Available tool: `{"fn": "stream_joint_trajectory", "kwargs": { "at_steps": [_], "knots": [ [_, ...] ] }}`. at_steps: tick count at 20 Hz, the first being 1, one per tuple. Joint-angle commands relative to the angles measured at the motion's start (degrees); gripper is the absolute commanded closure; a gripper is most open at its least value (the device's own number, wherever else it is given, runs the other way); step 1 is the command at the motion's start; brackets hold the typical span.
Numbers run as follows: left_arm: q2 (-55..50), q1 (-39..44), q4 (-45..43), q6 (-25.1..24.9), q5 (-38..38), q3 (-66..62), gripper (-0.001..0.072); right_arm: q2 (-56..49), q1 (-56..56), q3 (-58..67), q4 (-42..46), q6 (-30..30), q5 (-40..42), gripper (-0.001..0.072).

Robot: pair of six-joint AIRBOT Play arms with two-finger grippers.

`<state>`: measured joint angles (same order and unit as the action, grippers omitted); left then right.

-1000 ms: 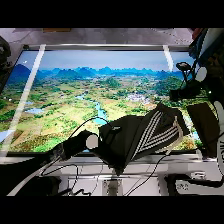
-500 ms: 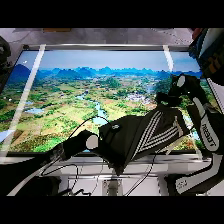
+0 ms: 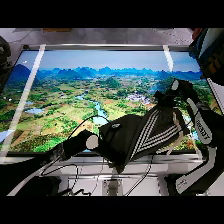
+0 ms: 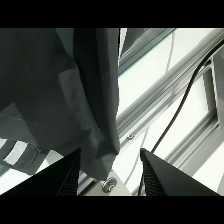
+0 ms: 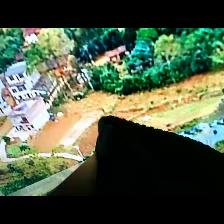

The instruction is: Fold the clothes and pants, and hang the long-sleeved shirts on hangers.

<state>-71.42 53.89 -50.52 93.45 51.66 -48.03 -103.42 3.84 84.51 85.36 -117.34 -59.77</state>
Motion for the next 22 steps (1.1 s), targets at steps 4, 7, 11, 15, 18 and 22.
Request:
{"fn": "stream_joint_trajectory", "kwargs": {
  "at_steps": [4,7,11,15,18,22],
  "knots": [
    [-0.02,-0.02,-0.48,-0.04,-1.29,0.00,0.0266,1.49,0.04,6.51,1.88,8.92,-6.32,0.0687],
    [-0.02,-0.09,-0.46,-0.17,-1.31,0.00,0.0266,5.62,0.11,12.61,7.19,16.74,-19.21,0.0687],
    [-0.02,-0.07,-0.46,-2.89,-1.31,0.00,0.0267,13.25,0.11,14.93,15.04,18.03,-36.41,0.0687],
    [-0.02,-0.07,-0.46,-2.86,-1.29,0.00,0.0267,17.64,0.09,12.94,18.16,16.87,-45.99,0.0687],
    [-0.02,-0.07,-0.46,-2.86,-1.29,0.00,0.0267,19.52,0.09,7.61,18.75,14.95,-46.01,0.0687],
    [-0.02,-0.07,-0.48,-2.86,-1.33,0.00,0.0266,22.34,0.11,-5.11,26.82,15.43,-46.01,0.0687]
  ]
}}
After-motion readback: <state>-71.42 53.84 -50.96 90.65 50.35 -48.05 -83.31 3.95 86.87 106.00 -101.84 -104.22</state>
